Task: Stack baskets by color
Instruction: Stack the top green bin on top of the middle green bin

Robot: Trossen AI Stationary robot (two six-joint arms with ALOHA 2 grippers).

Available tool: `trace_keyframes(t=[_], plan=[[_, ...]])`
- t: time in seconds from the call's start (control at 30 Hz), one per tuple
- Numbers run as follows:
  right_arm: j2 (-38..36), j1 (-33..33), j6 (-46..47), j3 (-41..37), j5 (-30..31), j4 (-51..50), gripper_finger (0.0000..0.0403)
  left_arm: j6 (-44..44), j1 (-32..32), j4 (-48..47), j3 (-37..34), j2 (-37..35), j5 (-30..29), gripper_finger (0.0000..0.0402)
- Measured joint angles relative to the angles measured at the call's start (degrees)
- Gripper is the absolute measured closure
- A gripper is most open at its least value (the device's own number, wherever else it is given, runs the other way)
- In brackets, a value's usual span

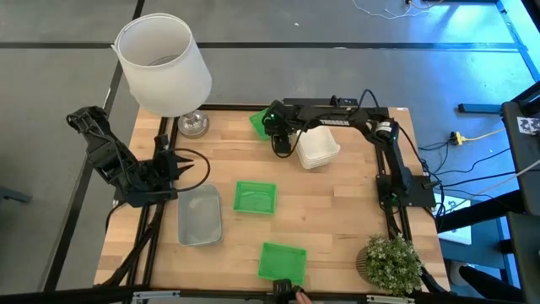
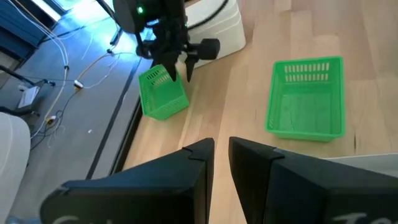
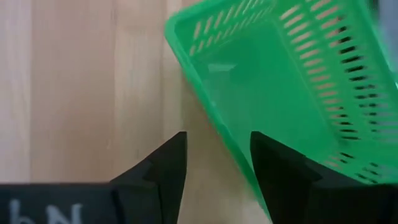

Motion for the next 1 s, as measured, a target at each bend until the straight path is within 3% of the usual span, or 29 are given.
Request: trace_keyframes(t=[0.3, 0.4, 0.53, 0.6, 1.0], plan=[[2.84, -0.03, -2.01, 0.0, 0.19, 0.62, 0.0242, -1.02, 0.02, 0.0, 0.0, 0.0, -0.02, 0.036], [2.84, -0.03, -1.86, 0.07, 0.16, 0.55, 0.0281, -1.19, 0.02, -0.02, 0.0, 0.0, 0.0, 0.036], [2.84, 0.25, -1.07, 1.21, 0.18, -0.08, 0.0371, -1.14, 0.02, -0.48, 0.0, 0.0, 0.0, 0.036], [2.84, 0.57, -0.82, 2.0, 0.26, -0.45, 0.0392, -1.12, 0.02, -0.63, 0.0, 0.0, 0.0, 0.036], [2.84, 6.46, 2.52, 16.89, 3.22, -8.9, 0.0401, -1.12, 0.02, -0.63, 0.0, 0.0, 1.0, 0.036]])
